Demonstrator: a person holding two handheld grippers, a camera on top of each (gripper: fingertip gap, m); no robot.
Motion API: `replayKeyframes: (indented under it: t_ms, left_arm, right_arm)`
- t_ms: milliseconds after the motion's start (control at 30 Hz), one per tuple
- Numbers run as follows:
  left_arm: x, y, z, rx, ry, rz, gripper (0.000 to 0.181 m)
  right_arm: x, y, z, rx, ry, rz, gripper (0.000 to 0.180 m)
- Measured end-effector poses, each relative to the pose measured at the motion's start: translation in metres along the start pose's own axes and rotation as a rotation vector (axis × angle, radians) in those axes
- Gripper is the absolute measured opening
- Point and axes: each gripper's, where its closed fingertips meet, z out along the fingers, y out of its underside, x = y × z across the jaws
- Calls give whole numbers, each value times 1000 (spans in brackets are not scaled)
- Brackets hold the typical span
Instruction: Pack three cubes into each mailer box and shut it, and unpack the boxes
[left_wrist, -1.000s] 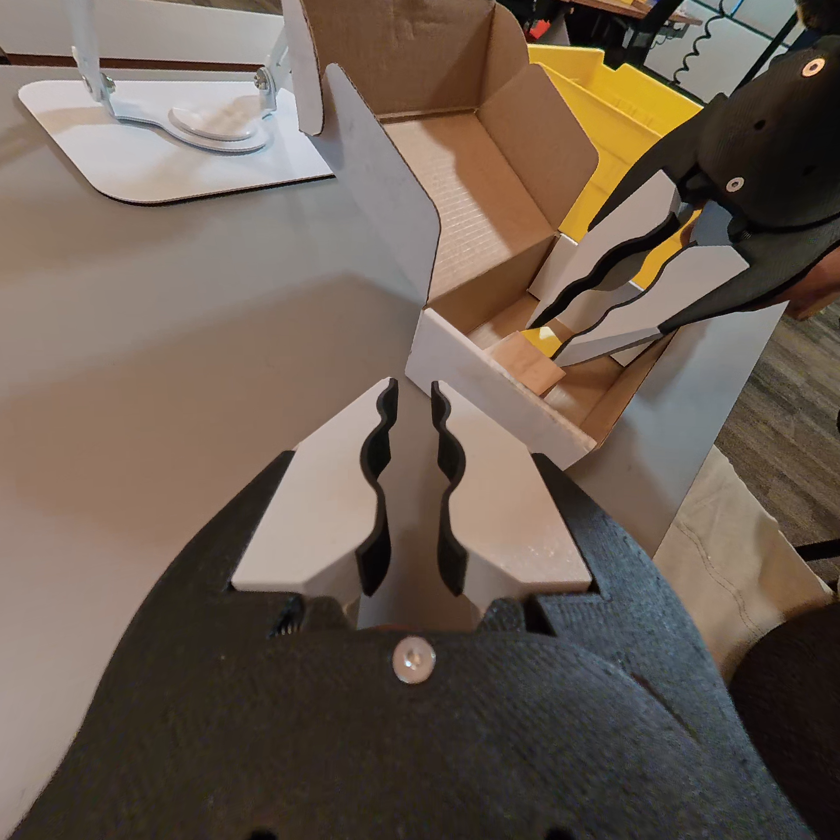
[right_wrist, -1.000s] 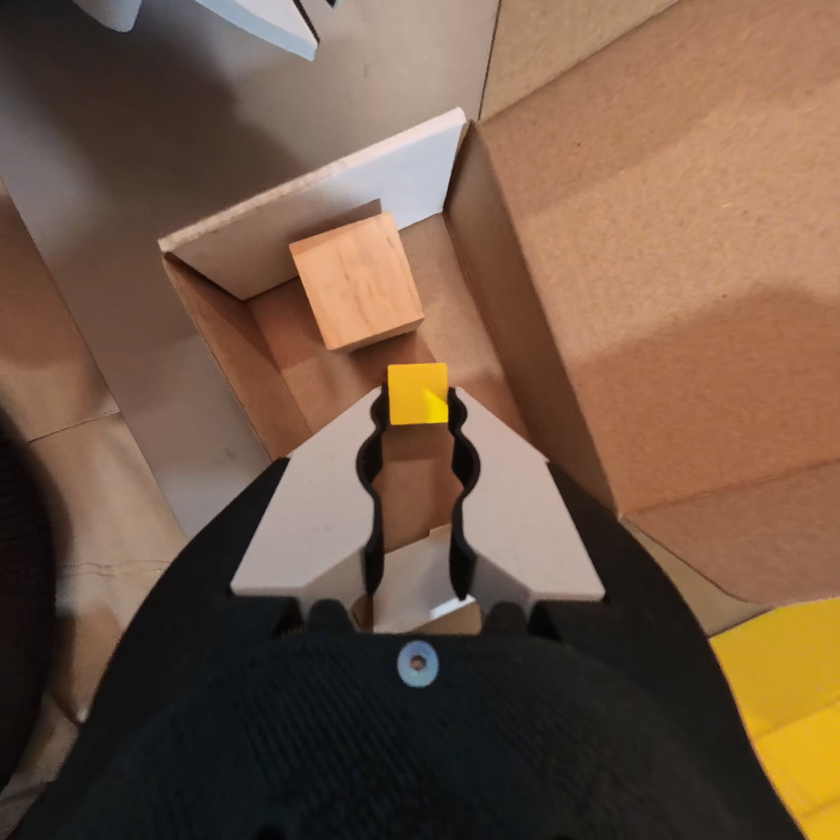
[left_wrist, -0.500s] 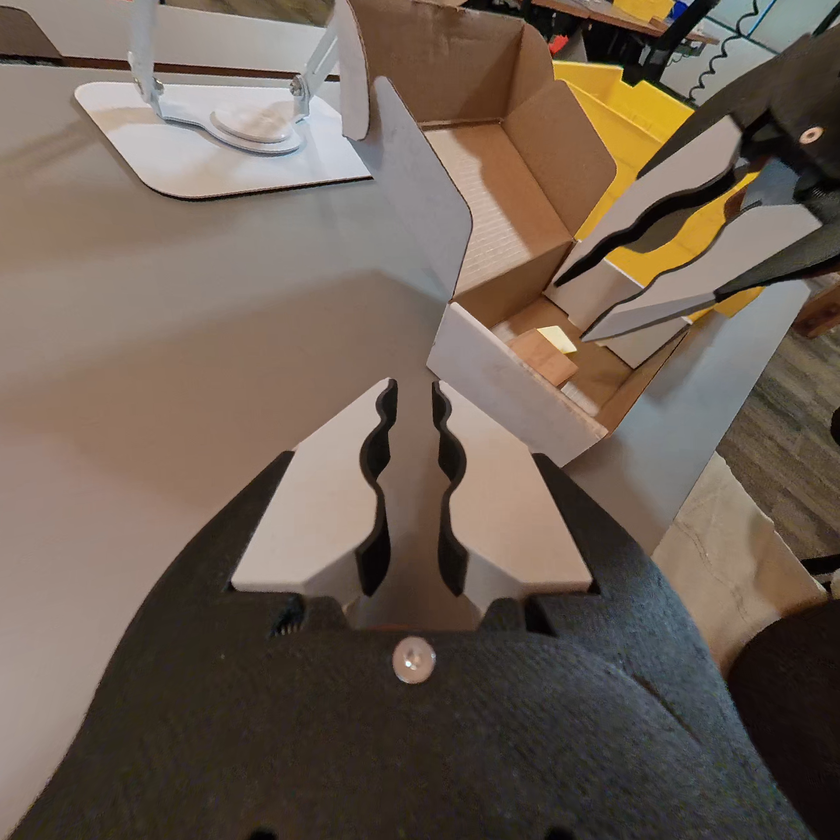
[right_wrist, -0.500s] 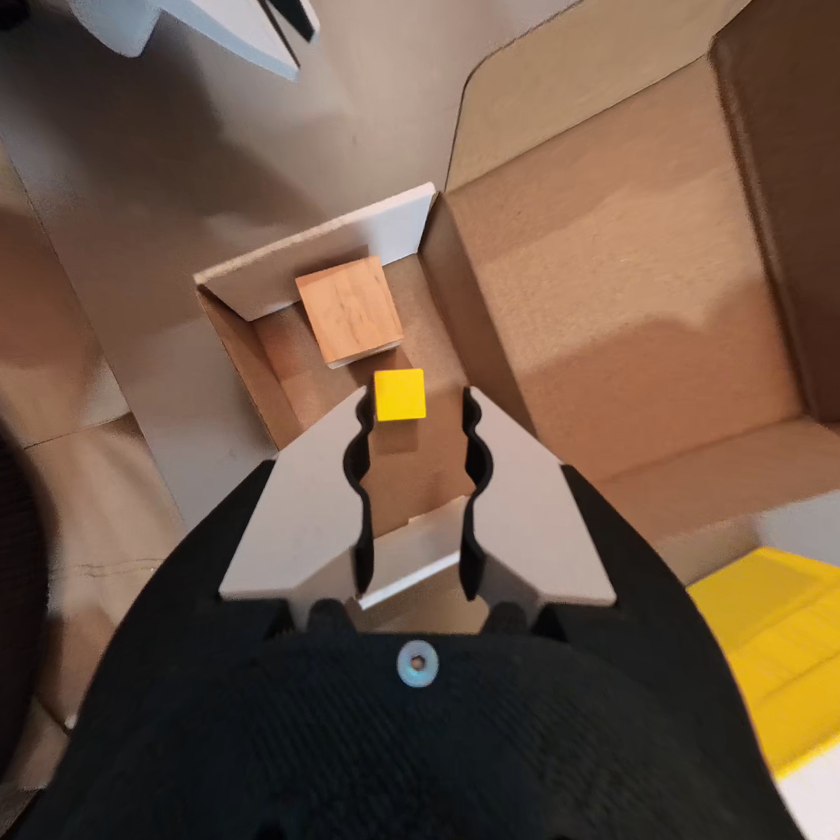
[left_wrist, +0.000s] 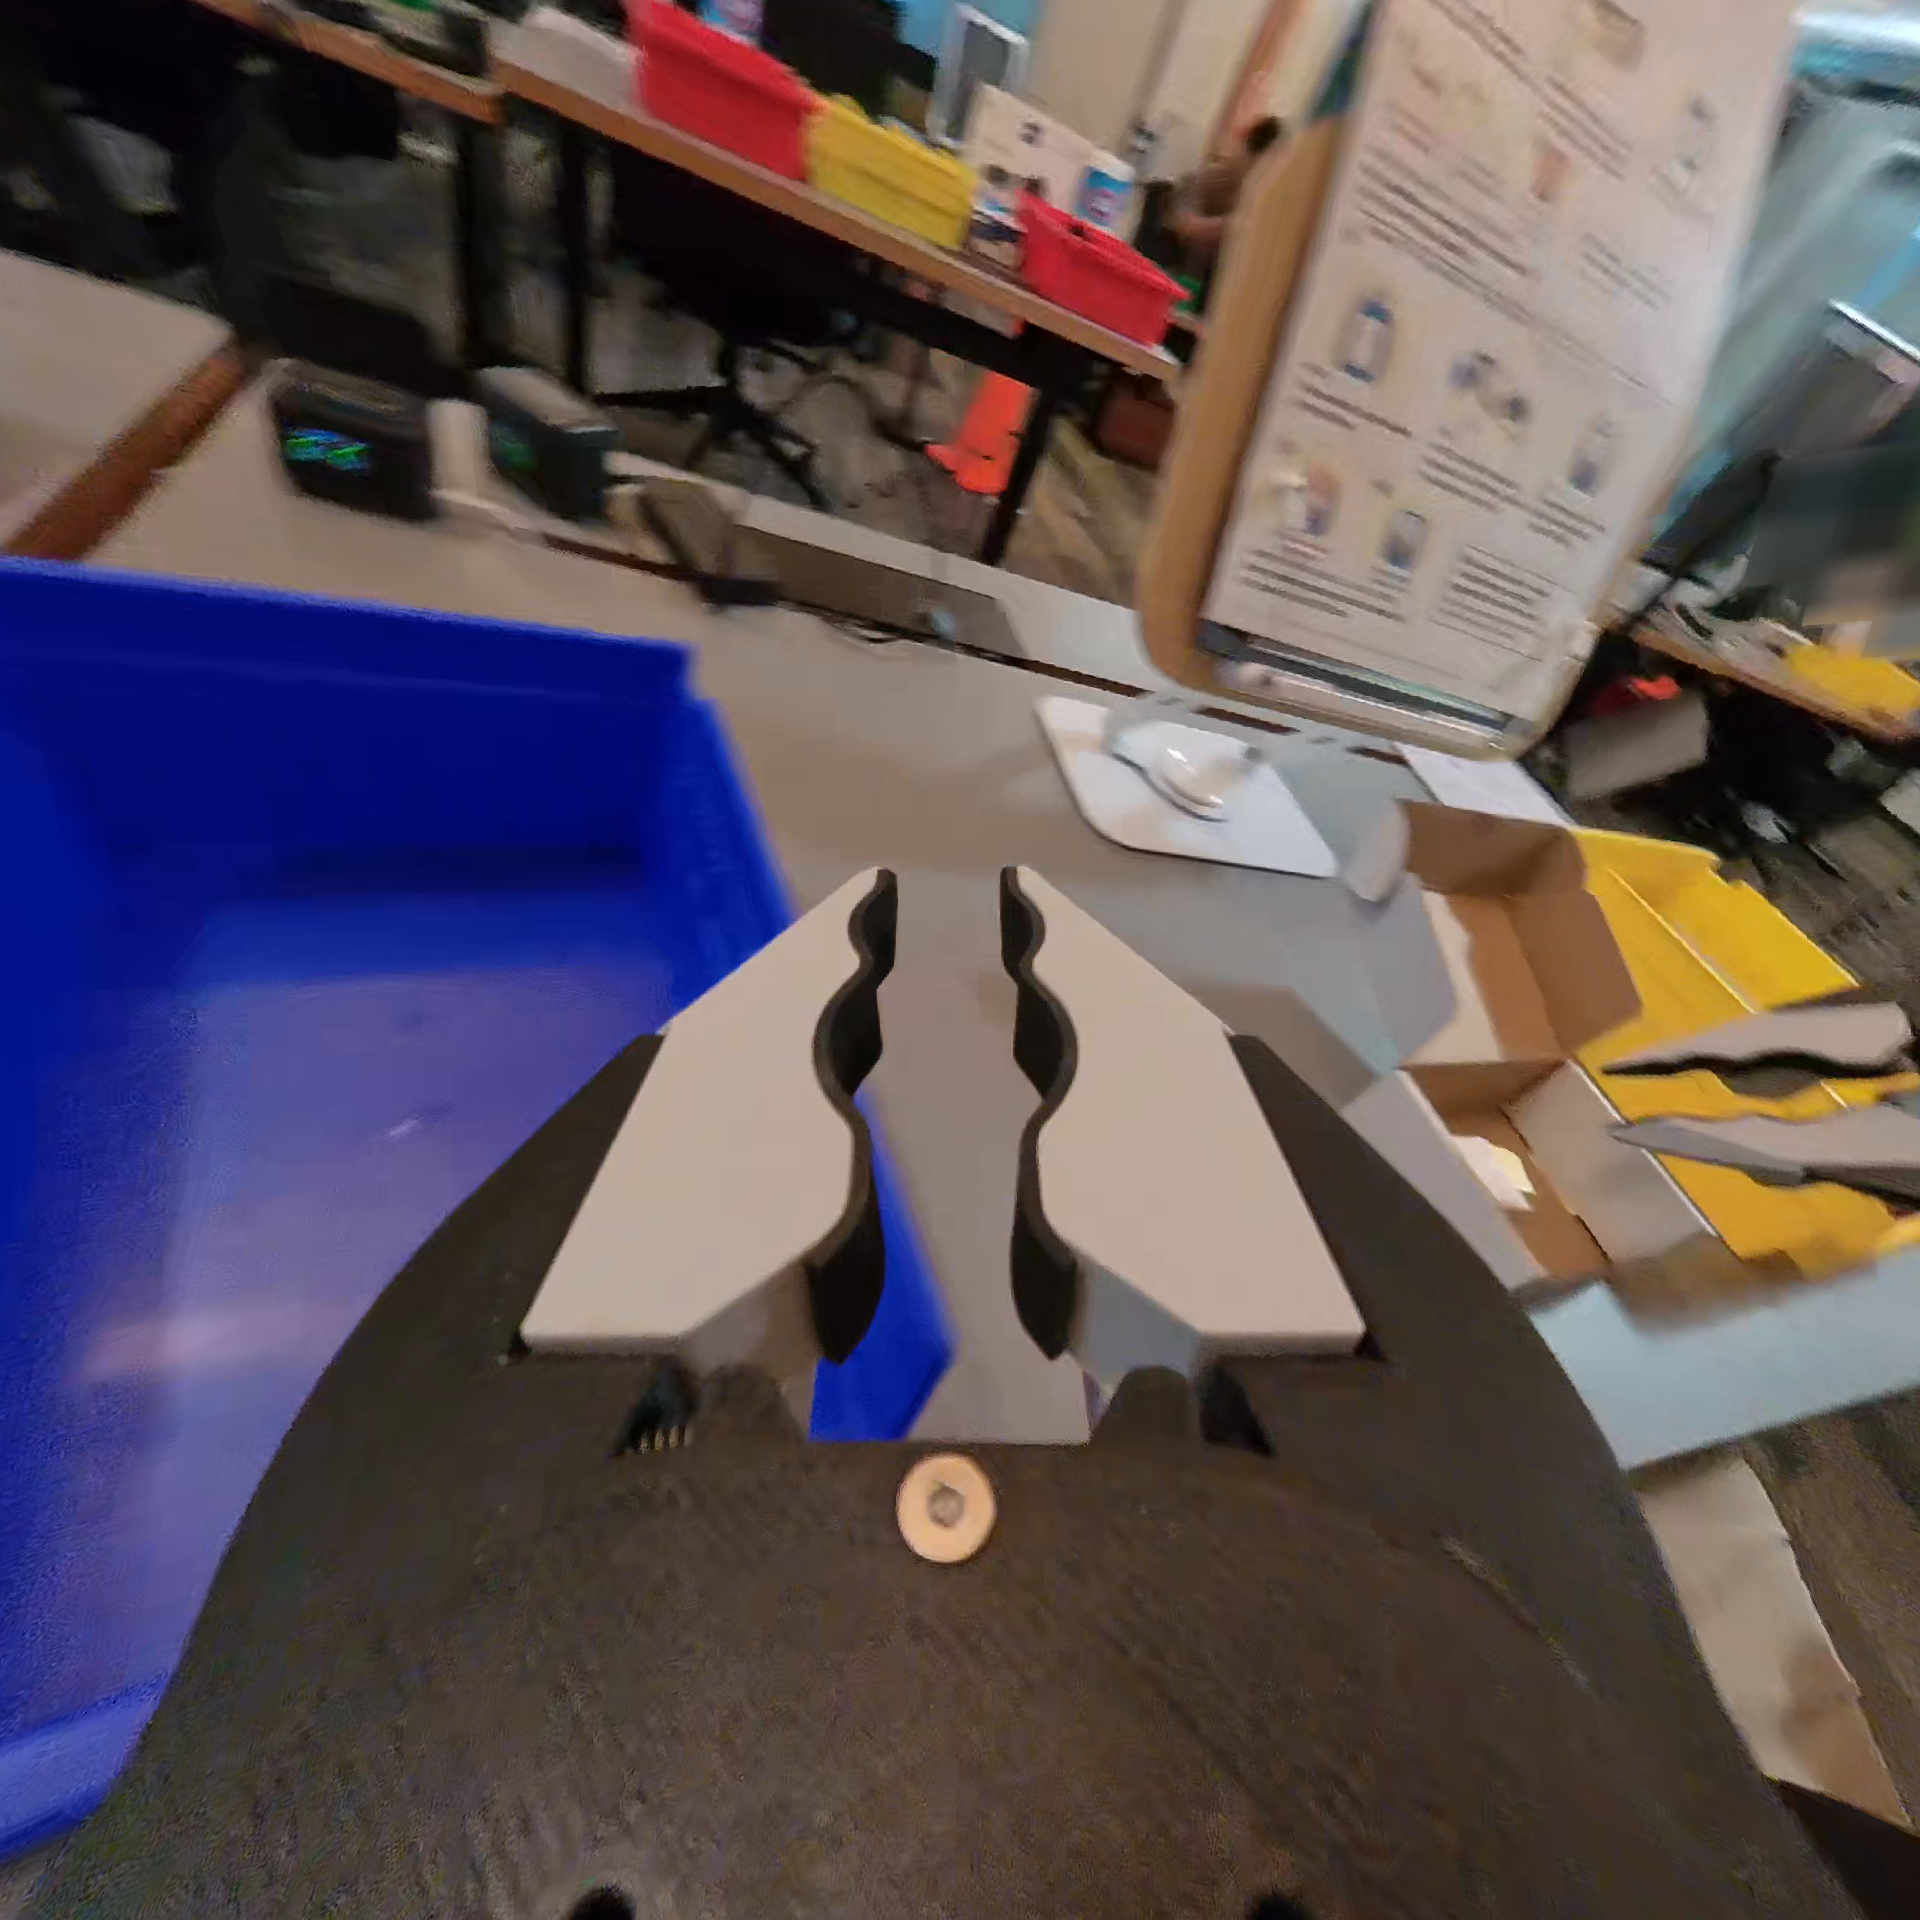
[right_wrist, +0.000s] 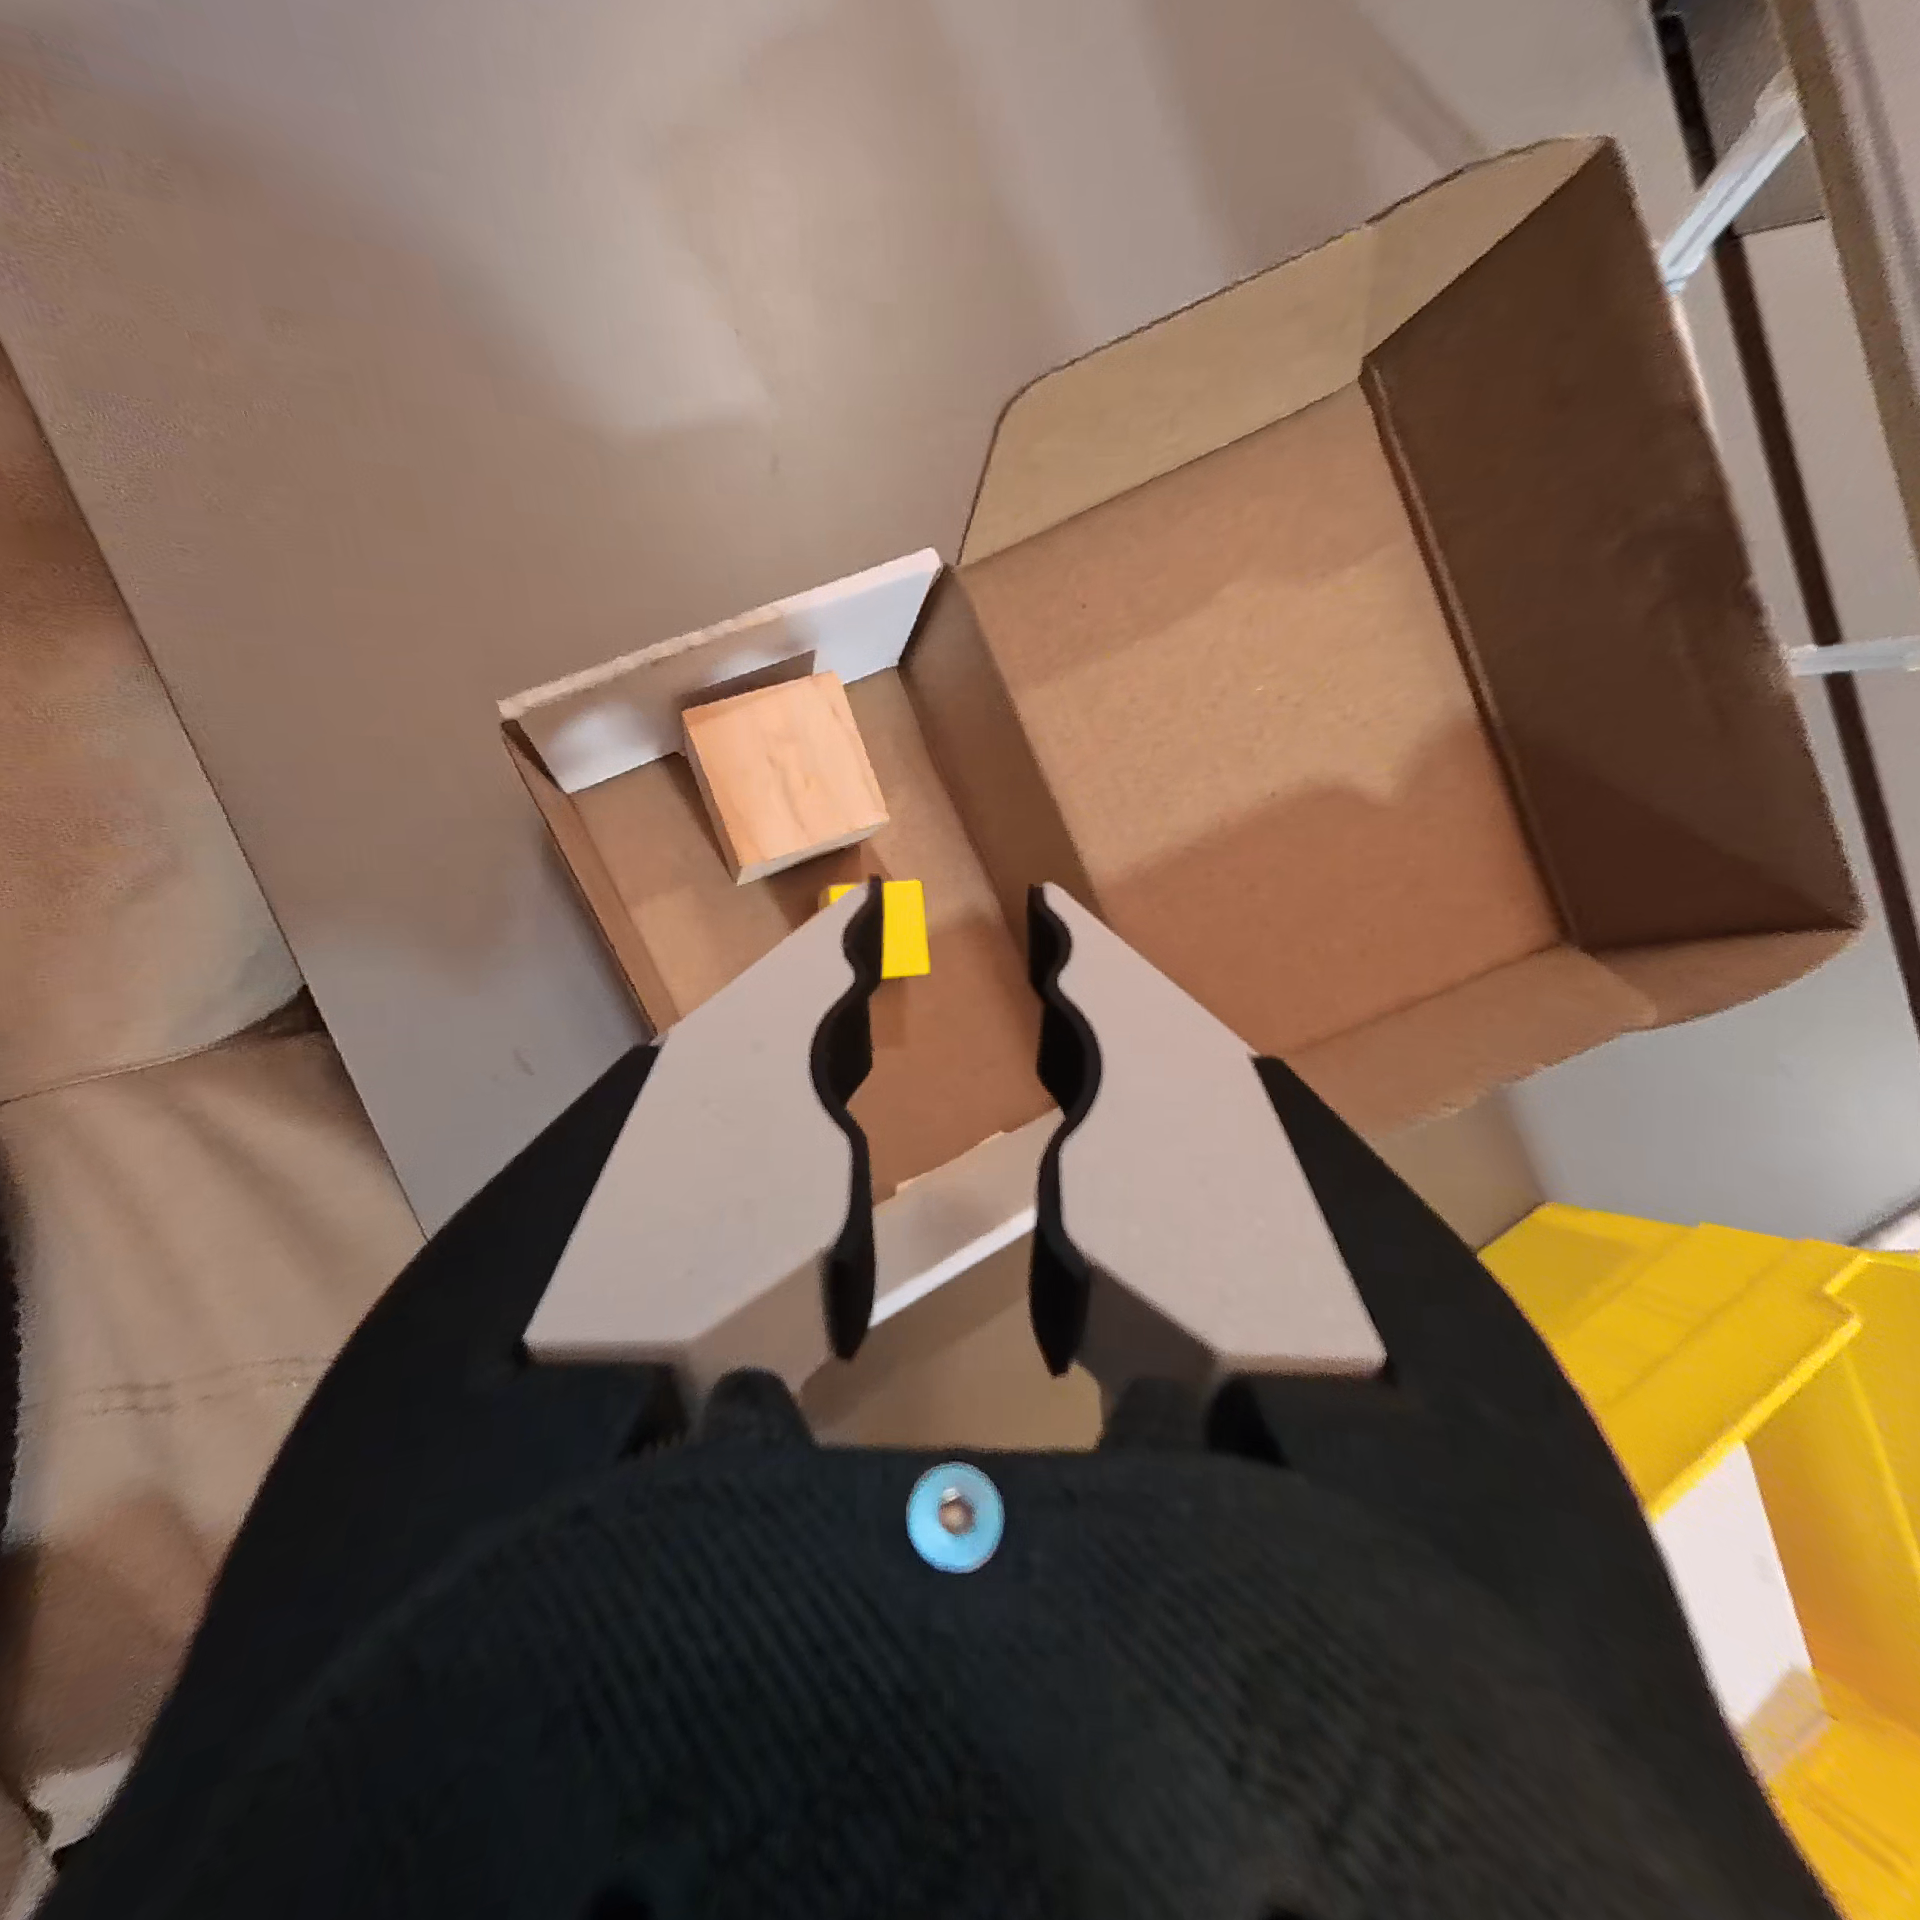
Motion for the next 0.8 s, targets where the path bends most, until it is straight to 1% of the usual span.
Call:
replayKeyframes:
  t_ms: [67, 100, 167, 200, 267, 300, 333, 400, 533, 600, 800]
  left_arm:
    - [-34, 4, -17, -35, -68, -35, 18]
    - [-45, 14, -23, -93, -80, -41, 17]
    - [-60, 48, -28, -279, -103, -21, 16]
    - [-68, 67, -30, -381, -143, 14, 16]
    - [-92, 99, -34, -563, -288, 119, 27]
    - [-102, 109, -36, -634, -359, 173, 32]
    - [-108, 117, -37, -686, -411, 218, 32]
    - [-108, 126, -32, -738, -429, 268, 32]
    - [-103, 140, -23, -784, -407, 279, 33]
    - [-105, 147, -23, -816, -403, 284, 41]
    - [-104, 148, -19, -820, -369, 268, 43]
  right_arm:
    - [-3, -1, 3, -7, -5, -5, 26]
    - [-6, 0, 5, -12, -13, -4, 25]
    - [-11, 1, 9, -23, -25, -9, 25]
    - [-12, 2, 11, -30, -25, -14, 25]
    - [-15, 4, 16, -53, -23, -25, 25]
    - [-16, 6, 18, -64, -22, -32, 25]
    - [-17, 7, 20, -74, -19, -39, 25]
    - [-17, 9, 22, -90, -12, -52, 26]
    - [-15, 11, 22, -95, -5, -50, 26]
    - [-13, 11, 21, -95, 0, -47, 26]
    - [-12, 12, 19, -102, 18, -55, 26]
